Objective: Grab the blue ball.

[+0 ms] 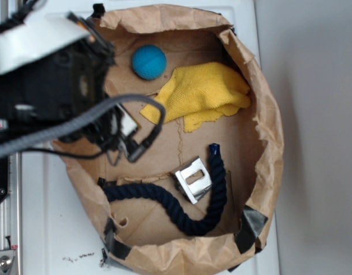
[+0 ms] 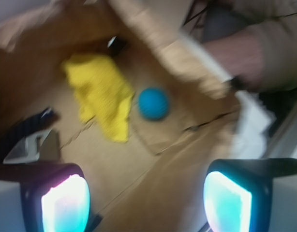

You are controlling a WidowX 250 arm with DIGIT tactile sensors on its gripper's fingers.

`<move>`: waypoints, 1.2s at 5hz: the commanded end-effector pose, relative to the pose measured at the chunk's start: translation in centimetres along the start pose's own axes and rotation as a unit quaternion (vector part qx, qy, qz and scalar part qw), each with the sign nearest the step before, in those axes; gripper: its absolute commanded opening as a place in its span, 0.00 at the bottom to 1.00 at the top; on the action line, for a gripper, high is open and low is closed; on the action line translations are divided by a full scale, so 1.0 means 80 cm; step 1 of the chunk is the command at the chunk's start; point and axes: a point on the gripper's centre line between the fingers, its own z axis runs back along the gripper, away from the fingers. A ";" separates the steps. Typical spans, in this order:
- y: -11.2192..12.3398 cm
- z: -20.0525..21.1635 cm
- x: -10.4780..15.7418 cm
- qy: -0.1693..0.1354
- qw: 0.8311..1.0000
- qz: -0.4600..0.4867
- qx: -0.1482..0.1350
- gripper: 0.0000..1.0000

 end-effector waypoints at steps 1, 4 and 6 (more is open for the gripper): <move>0.014 0.019 0.017 -0.022 1.000 0.018 -0.010 1.00; 0.004 0.017 0.006 0.013 0.997 0.059 -0.043 1.00; -0.017 -0.010 0.031 0.036 0.996 0.073 -0.038 1.00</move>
